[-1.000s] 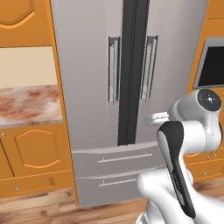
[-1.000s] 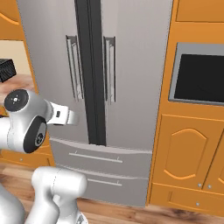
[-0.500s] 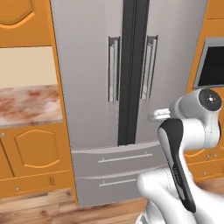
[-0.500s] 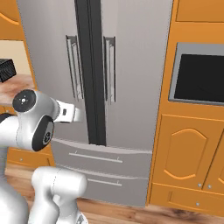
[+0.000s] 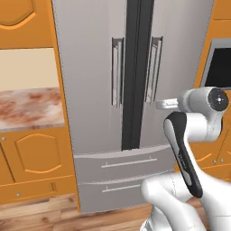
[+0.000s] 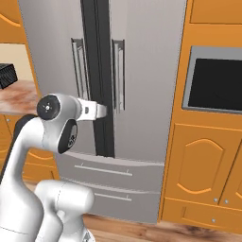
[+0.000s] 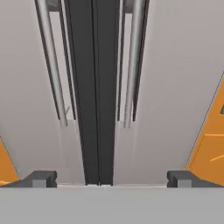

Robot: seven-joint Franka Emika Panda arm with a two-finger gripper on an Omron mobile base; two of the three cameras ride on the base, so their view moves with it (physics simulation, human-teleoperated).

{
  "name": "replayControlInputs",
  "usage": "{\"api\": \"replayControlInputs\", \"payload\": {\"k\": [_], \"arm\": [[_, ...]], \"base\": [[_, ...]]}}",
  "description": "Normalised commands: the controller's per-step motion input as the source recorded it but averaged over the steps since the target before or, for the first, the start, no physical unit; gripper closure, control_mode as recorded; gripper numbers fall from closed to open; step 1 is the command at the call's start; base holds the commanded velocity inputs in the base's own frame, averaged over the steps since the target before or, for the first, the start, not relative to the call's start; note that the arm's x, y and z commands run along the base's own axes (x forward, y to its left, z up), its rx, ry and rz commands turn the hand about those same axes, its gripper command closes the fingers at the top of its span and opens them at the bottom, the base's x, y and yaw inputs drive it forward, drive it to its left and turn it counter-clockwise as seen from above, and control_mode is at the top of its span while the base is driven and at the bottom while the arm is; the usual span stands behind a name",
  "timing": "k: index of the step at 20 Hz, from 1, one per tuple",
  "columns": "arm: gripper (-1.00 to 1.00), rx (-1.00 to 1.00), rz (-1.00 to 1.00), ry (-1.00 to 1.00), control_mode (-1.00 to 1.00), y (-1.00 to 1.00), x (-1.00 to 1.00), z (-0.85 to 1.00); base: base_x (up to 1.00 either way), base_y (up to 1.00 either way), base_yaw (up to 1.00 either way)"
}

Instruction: Take the cakes from the fridge and place them on the empty tray on the dining counter.

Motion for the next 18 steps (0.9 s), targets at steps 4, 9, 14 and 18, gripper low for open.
{"api": "replayControlInputs", "payload": {"k": [4, 9, 14, 18], "arm": [[-1.0, 0.0, -0.02, -0.42, -1.0, -0.31, 0.32, 0.09], [-1.0, 0.0, -0.01, -0.44, -1.0, -0.16, 0.3, 0.0], [-1.0, 0.0, 0.0, -0.14, -1.0, -0.01, 0.51, 0.08], [-1.0, 0.02, 0.0, 0.11, -1.0, -0.13, 0.56, 0.07]], "base": [[0.0, 0.0, 0.0], [0.0, 0.0, 0.0], [0.0, 0.0, 0.0], [0.0, 0.0, 0.0]]}}
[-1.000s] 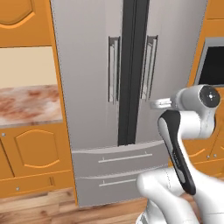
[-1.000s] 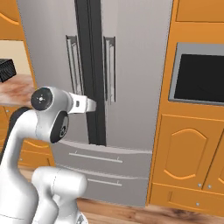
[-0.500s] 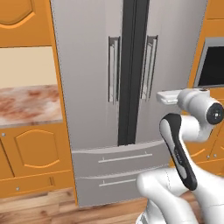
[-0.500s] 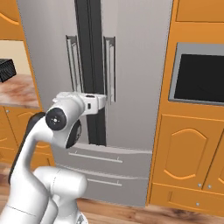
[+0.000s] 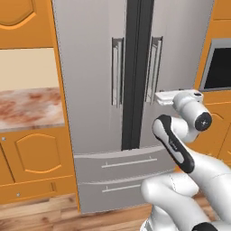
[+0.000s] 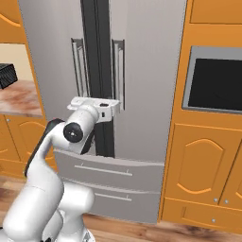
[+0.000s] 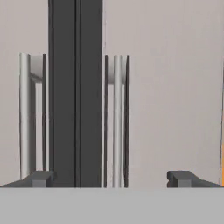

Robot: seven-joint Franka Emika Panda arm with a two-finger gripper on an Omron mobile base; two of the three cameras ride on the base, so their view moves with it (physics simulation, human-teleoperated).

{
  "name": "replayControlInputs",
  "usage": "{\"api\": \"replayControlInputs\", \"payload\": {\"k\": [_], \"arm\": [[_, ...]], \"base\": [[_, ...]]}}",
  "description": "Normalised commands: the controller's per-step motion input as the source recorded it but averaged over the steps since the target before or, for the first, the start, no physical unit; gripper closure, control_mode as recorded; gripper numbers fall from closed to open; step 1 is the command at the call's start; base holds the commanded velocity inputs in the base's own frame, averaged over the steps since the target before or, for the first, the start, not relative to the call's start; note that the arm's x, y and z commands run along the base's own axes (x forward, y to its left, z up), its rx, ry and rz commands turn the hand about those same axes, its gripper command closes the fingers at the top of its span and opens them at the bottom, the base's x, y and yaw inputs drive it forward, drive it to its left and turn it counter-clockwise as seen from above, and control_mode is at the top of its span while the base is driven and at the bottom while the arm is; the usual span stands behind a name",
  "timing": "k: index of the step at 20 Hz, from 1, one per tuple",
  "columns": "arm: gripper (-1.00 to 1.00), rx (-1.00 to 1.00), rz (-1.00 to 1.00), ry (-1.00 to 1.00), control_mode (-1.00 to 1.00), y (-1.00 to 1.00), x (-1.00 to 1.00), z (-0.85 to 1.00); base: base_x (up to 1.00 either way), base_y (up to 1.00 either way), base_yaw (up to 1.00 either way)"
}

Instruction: Take the cakes from the fridge and place them on the empty tray on the dining counter.

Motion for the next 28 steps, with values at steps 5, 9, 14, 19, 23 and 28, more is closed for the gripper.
{"api": "replayControlInputs", "payload": {"k": [5, 9, 14, 19, 23, 28], "arm": [[-1.0, 0.02, 0.0, 0.22, -1.0, -0.24, 0.58, 0.08], [-1.0, 0.0, 0.0, 0.12, -1.0, -0.14, 0.62, 0.01], [-1.0, 0.0, 0.03, 0.0, -1.0, -0.01, 0.63, -0.17], [-1.0, 0.0, 0.03, 0.0, -1.0, -0.02, 0.69, -0.15], [-1.0, 0.0, 0.01, 0.0, -1.0, -0.05, 0.75, -0.03], [-1.0, 0.0, 0.01, 0.0, -1.0, -0.08, 0.82, 0.0]], "base": [[0.0, 0.0, 0.0], [0.0, 0.0, 0.0], [0.0, 0.0, 0.0], [0.0, 0.0, 0.0], [0.0, 0.0, 0.0], [0.0, 0.0, 0.0]]}}
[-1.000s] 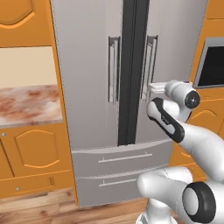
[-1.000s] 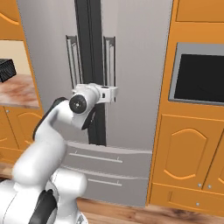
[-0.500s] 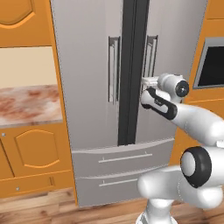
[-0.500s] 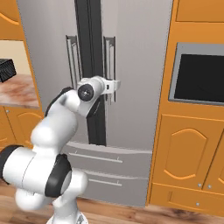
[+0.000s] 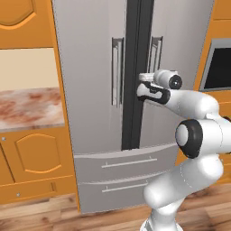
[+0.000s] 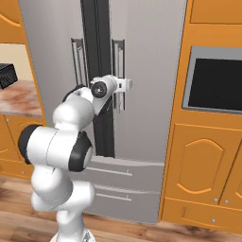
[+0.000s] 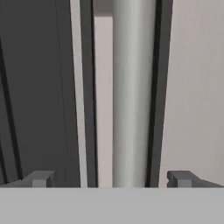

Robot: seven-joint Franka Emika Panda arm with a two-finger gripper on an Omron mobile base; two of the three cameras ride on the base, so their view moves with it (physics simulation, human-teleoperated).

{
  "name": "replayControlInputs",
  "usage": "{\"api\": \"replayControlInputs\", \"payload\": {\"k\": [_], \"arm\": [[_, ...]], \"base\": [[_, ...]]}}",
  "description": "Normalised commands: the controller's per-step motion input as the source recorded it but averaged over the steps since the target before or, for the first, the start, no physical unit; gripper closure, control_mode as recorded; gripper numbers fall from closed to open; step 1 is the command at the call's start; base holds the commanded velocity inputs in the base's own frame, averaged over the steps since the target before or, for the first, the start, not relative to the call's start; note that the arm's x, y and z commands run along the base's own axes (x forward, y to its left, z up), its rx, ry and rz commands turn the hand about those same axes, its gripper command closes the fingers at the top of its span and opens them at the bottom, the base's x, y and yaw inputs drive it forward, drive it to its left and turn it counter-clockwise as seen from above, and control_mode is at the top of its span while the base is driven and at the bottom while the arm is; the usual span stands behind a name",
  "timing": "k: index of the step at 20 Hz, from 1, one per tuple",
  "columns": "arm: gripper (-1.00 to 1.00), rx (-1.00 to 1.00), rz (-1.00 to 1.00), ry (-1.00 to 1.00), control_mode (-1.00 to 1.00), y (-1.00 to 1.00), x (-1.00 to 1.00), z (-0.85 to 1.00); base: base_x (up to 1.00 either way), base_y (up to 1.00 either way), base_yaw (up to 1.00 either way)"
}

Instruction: Take the cakes from the fridge and place them on the empty tray on the dining counter.

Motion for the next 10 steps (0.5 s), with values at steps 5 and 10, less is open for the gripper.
{"api": "replayControlInputs", "payload": {"k": [5, 10], "arm": [[1.0, 0.0, 0.0, 0.01, -1.0, -0.02, 0.73, 0.0], [1.0, 0.0, 0.0, 0.08, -1.0, -0.06, 0.27, 0.03]], "base": [[0.0, 0.0, 0.0], [0.0, 0.0, 0.0]]}}
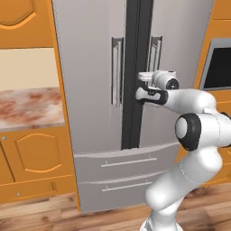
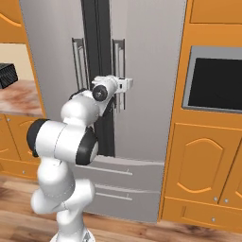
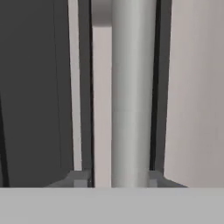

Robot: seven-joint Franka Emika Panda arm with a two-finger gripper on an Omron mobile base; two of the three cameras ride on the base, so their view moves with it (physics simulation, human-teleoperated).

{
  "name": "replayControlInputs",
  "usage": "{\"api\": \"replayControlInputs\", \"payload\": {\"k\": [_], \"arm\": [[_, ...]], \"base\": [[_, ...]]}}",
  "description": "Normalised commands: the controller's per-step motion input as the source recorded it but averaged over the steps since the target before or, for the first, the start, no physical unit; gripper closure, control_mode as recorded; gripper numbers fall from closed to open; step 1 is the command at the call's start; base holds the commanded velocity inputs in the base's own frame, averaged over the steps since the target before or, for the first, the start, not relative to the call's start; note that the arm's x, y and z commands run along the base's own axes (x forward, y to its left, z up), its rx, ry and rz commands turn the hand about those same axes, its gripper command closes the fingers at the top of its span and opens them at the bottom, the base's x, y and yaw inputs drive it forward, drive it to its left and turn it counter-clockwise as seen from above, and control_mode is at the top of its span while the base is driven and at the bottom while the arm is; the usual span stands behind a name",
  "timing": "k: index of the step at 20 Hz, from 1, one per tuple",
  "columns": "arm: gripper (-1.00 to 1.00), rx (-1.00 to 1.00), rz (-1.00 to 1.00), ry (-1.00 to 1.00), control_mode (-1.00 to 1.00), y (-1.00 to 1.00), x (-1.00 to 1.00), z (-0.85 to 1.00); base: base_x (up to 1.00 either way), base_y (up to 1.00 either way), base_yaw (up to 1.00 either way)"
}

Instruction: Take the cakes from the fridge and place them on the empty tray on the dining counter.

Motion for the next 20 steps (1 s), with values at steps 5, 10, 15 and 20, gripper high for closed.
{"api": "replayControlInputs", "payload": {"k": [5, 10, 15, 20], "arm": [[1.0, 0.0, 0.01, 0.2, -1.0, -0.41, -0.65, 0.43], [1.0, -0.02, 0.0, 0.24, -1.0, -0.31, -0.82, 0.55], [1.0, -0.01, 0.04, 0.19, -1.0, -0.52, -0.94, 0.34], [1.0, 0.0, 0.01, 0.01, -1.0, -0.97, -1.0, 0.1]], "base": [[0.0, 0.0, 0.0], [0.0, 0.0, 0.0], [0.0, 0.0, 0.0], [0.0, 0.0, 0.0]]}}
